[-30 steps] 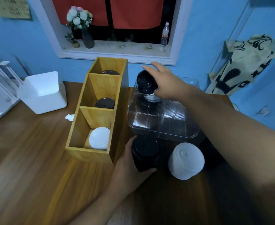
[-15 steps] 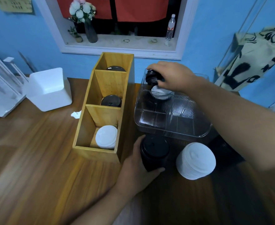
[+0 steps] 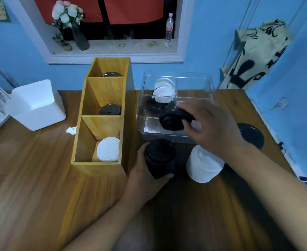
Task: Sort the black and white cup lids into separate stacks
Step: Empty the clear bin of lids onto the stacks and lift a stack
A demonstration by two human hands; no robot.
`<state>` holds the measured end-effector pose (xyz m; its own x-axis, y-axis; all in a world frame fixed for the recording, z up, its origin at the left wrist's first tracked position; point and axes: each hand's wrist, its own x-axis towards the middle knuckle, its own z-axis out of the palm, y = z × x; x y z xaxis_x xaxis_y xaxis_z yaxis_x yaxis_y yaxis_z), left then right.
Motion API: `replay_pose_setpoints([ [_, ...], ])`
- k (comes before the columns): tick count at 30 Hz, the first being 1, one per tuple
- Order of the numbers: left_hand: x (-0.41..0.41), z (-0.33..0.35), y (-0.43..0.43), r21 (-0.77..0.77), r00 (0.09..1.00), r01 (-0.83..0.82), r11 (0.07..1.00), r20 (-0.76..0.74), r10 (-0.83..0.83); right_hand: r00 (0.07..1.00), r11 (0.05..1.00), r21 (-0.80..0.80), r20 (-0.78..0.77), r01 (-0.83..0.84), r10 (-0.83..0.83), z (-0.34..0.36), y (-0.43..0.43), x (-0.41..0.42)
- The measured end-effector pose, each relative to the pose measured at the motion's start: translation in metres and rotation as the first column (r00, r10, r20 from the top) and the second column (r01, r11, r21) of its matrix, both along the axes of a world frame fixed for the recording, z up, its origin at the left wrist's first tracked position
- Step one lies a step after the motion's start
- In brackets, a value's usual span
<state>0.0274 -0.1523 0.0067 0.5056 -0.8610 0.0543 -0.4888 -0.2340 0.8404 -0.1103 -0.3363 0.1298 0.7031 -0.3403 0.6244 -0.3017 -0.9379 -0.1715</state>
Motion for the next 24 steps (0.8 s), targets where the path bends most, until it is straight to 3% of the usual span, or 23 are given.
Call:
replay_pose_setpoints([
  [5,0.006,-0.002,0.002,-0.028,0.999,0.047,0.999,-0.025,-0.047,0.996,0.996,0.033,-0.022,0.088,-0.087,-0.03,0.071,-0.059],
  [9,0.016,-0.005,0.007,-0.027,0.997,0.055,0.998,-0.06,-0.056,0.997,0.997,-0.032,0.008,0.071,-0.071,-0.054,0.113,-0.089],
  [14,0.02,-0.005,0.017,-0.013,0.996,0.063,0.998,-0.058,-0.064,0.995,0.997,-0.037,-0.068,0.069,-0.072,-0.108,0.138,-0.108],
  [20,0.012,0.0,0.018,-0.039,0.999,0.039,0.998,-0.01,-0.04,0.994,0.993,0.113,-0.109,0.031,-0.019,-0.137,0.147,-0.126],
  [24,0.012,-0.002,0.018,-0.044,0.998,0.05,0.998,0.027,-0.049,0.993,0.939,0.342,-0.117,0.04,0.0,-0.133,0.155,-0.132],
])
